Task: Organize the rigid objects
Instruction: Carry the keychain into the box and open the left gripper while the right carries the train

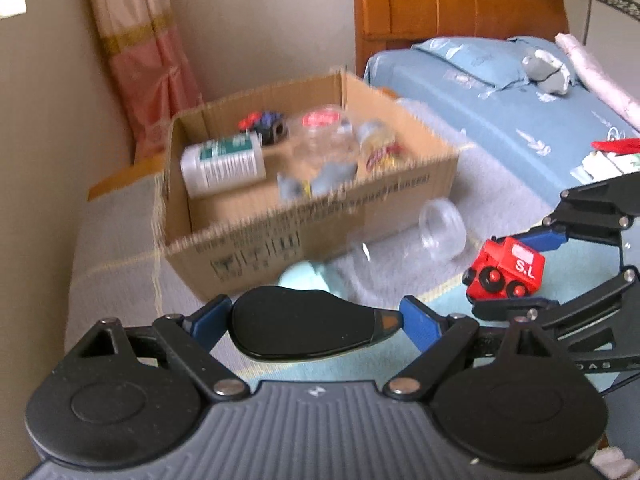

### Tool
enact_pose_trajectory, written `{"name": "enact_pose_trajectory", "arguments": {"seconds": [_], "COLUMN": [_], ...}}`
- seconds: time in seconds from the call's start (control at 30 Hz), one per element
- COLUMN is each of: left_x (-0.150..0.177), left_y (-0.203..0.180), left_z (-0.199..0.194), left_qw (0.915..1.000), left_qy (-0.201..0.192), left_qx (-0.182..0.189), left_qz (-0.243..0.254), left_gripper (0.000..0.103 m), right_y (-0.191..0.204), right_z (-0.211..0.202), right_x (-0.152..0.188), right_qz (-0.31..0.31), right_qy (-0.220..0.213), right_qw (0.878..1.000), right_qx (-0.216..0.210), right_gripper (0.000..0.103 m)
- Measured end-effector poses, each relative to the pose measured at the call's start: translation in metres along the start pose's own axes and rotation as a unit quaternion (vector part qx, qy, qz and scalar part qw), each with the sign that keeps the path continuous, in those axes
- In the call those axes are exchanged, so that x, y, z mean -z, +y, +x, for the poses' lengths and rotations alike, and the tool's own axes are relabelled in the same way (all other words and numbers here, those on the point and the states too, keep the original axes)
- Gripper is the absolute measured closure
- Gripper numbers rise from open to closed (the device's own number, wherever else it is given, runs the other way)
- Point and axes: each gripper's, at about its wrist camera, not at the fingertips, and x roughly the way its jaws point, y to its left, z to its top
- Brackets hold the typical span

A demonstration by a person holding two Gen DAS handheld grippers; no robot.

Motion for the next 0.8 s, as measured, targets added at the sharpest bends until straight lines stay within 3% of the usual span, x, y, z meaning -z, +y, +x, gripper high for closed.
{"name": "enact_pose_trajectory", "arguments": {"seconds": [0.17, 0.5, 0.63, 0.8], "left_x": [-0.022, -0.069, -0.077, -0.071], "left_y": [0.009, 0.038, 0.051, 0.060], "left_z": [-0.002, 0.023, 0.040, 0.051], "left_qw": [0.9998, 0.9990, 0.9983, 0.9988], "left_qy": [-0.017, -0.042, -0.052, -0.037], "left_qx": [0.009, -0.014, -0.026, -0.027], "left_qz": [0.010, 0.007, -0.011, -0.016], "left_gripper": [0.013, 0.013, 0.012, 0.010], "right_y": [-0.008, -0.021, -0.025, -0.031], "right_z": [-0.013, -0.018, -0.015, -0.006], "right_x": [-0.017, -0.051, -0.061, -0.072], "right_qz": [-0.001, -0.009, -0.012, -0.008], "right_qy": [-0.021, -0.046, -0.048, -0.044], "right_qw": [1.000, 0.998, 0.998, 0.998], "right_qx": [0.004, 0.029, 0.038, 0.044], "right_gripper": [0.048, 0.048, 0.048, 0.048]}}
